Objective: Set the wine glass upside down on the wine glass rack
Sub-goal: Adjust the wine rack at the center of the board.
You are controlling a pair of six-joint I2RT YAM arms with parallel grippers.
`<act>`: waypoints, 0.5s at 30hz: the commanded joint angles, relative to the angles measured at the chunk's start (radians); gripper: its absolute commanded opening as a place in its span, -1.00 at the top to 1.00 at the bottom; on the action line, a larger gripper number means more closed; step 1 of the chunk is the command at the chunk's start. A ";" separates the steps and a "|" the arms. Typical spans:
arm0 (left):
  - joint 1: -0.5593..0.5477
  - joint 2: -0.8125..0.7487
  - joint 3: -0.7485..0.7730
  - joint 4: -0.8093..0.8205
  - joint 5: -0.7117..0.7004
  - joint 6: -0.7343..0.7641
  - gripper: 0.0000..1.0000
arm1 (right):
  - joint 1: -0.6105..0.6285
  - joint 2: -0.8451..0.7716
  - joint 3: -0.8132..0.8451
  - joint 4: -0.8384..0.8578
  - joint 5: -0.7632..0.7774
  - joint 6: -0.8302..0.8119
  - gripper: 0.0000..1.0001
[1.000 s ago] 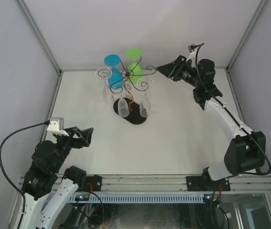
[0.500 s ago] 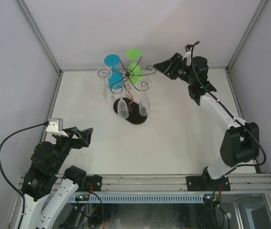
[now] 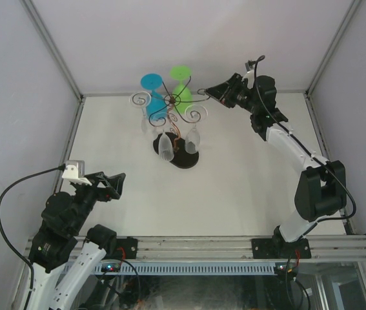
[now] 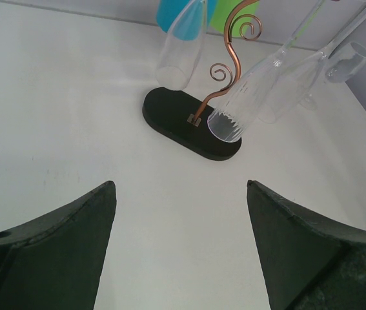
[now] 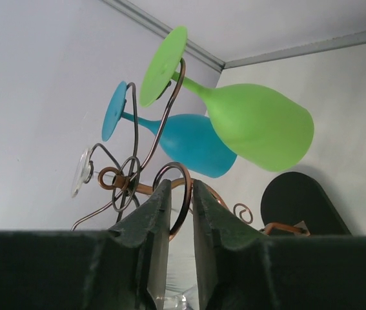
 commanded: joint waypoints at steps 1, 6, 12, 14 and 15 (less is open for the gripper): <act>0.007 -0.006 -0.026 0.038 0.003 -0.009 -0.71 | 0.010 -0.023 0.020 0.061 -0.009 0.031 0.69; 0.007 -0.009 -0.027 0.038 0.001 -0.009 -0.72 | 0.020 -0.069 -0.029 0.092 0.033 0.068 0.88; 0.006 -0.007 -0.027 0.039 0.001 -0.009 -0.71 | 0.056 -0.118 -0.098 0.154 0.120 0.138 1.00; 0.006 -0.008 -0.027 0.038 0.001 -0.011 -0.71 | 0.072 -0.141 -0.111 0.164 0.165 0.152 1.00; 0.006 -0.010 -0.027 0.038 0.001 -0.010 -0.71 | 0.079 -0.154 -0.135 0.174 0.189 0.163 1.00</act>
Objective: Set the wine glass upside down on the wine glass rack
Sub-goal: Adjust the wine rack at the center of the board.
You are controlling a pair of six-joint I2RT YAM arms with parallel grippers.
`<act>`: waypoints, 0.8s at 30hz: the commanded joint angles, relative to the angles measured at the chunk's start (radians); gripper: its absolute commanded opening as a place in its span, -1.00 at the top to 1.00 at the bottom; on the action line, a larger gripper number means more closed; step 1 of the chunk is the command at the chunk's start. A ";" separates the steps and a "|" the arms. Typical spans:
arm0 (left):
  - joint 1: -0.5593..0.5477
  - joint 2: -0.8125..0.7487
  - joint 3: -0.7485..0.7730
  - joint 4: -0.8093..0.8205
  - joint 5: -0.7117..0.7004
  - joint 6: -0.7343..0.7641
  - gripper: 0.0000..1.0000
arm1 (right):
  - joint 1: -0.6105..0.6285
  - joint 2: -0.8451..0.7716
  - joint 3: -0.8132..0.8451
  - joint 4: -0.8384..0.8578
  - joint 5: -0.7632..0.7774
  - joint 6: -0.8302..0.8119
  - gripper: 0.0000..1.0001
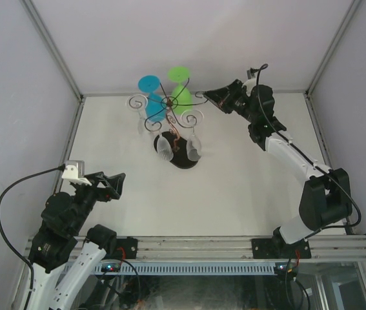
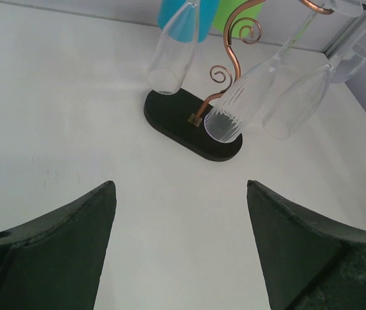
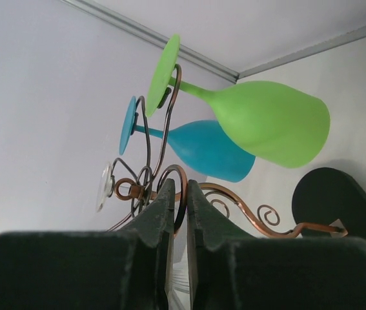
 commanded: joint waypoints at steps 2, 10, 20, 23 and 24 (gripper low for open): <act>0.007 -0.009 -0.028 0.038 0.000 -0.010 -0.72 | 0.048 -0.110 -0.072 0.130 0.138 0.055 1.00; 0.006 -0.011 -0.027 0.038 0.005 -0.010 -0.71 | 0.071 -0.209 -0.163 0.144 0.300 0.074 1.00; 0.006 -0.011 -0.027 0.038 0.008 -0.011 -0.71 | 0.061 -0.300 -0.257 0.150 0.388 0.066 1.00; 0.006 -0.015 -0.028 0.037 0.006 -0.011 -0.71 | 0.070 -0.333 -0.287 0.148 0.430 0.054 1.00; 0.006 -0.015 -0.029 0.038 0.005 -0.010 -0.71 | 0.072 -0.344 -0.292 0.149 0.442 0.050 1.00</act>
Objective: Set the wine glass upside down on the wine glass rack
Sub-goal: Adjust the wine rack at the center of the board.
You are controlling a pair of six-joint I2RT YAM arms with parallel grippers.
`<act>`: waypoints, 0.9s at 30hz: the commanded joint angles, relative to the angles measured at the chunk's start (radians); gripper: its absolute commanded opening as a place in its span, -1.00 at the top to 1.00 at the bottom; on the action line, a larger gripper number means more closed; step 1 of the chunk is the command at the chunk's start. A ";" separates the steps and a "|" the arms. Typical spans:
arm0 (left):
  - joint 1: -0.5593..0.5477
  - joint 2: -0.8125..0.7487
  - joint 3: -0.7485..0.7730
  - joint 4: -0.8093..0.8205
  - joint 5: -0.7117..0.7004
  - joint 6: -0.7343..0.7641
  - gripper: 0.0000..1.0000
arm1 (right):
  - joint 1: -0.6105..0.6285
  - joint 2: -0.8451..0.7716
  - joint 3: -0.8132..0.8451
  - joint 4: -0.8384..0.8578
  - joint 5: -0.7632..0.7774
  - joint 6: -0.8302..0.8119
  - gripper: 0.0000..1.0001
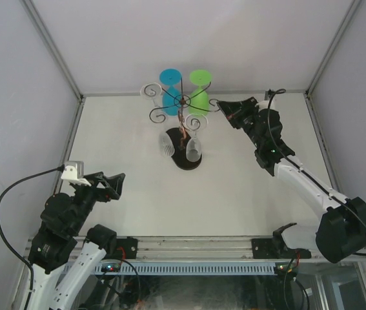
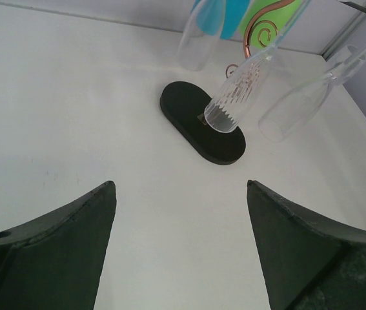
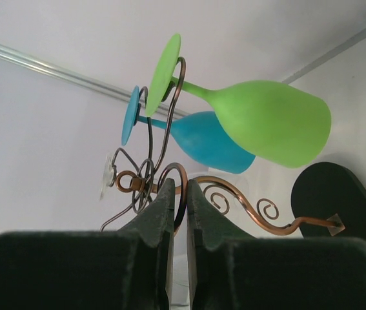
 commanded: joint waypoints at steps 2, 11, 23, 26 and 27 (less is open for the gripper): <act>0.007 -0.006 -0.030 0.039 0.004 -0.009 -0.71 | 0.012 -0.091 -0.011 0.092 0.092 -0.029 1.00; 0.006 -0.002 -0.030 0.041 0.008 -0.009 -0.71 | 0.039 -0.119 -0.030 0.091 0.145 -0.054 1.00; 0.006 0.003 -0.030 0.041 0.006 -0.007 -0.71 | 0.033 -0.086 -0.024 0.119 0.137 -0.091 0.92; 0.006 0.003 -0.030 0.040 0.007 -0.006 -0.71 | 0.034 -0.072 -0.011 0.125 0.119 -0.099 0.86; 0.006 0.003 -0.030 0.041 0.007 -0.007 -0.71 | 0.033 -0.066 -0.004 0.124 0.111 -0.103 0.85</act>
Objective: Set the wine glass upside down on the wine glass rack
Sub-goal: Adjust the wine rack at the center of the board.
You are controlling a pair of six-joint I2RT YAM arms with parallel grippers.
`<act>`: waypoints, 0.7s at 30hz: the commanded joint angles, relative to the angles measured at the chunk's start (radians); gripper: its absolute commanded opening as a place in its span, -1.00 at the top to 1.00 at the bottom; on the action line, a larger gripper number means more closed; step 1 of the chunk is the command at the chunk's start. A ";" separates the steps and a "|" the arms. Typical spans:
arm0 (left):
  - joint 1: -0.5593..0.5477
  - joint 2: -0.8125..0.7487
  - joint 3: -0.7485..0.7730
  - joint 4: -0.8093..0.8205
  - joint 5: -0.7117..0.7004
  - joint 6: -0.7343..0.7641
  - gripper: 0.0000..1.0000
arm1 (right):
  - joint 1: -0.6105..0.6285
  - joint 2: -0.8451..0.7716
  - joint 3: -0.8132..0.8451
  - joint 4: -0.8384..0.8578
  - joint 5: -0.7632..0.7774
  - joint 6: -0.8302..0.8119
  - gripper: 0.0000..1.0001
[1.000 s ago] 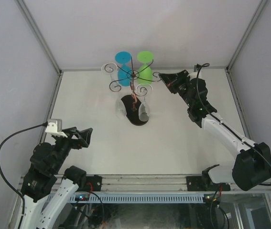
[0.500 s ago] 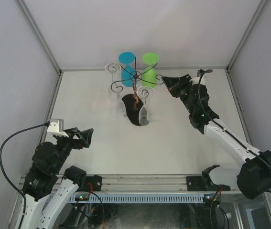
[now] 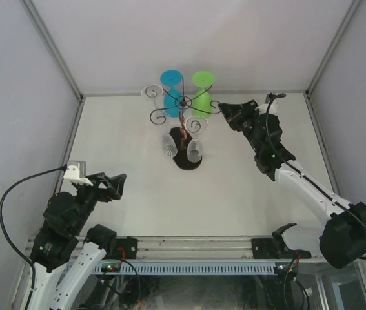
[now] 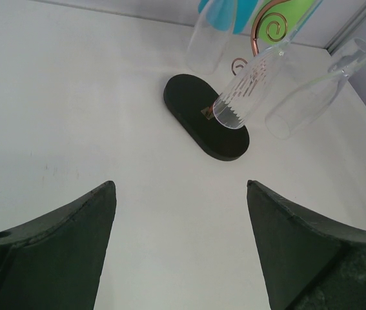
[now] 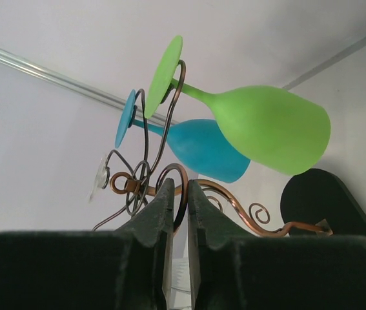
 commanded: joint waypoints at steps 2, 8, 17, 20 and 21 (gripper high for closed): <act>0.006 0.003 -0.010 0.040 0.005 -0.001 -0.71 | -0.007 0.014 0.062 0.128 -0.015 -0.052 0.83; 0.006 0.003 -0.009 0.040 0.007 -0.002 -0.71 | -0.007 0.053 0.105 0.117 -0.060 -0.063 0.76; 0.006 -0.003 -0.009 0.038 0.001 -0.002 -0.71 | -0.012 0.074 0.147 0.099 -0.087 -0.092 0.52; 0.006 -0.003 -0.007 0.038 0.002 -0.002 -0.71 | -0.024 0.060 0.147 0.095 -0.096 -0.109 0.31; 0.007 -0.004 -0.007 0.038 0.003 -0.002 -0.71 | -0.031 0.053 0.147 0.088 -0.099 -0.117 0.25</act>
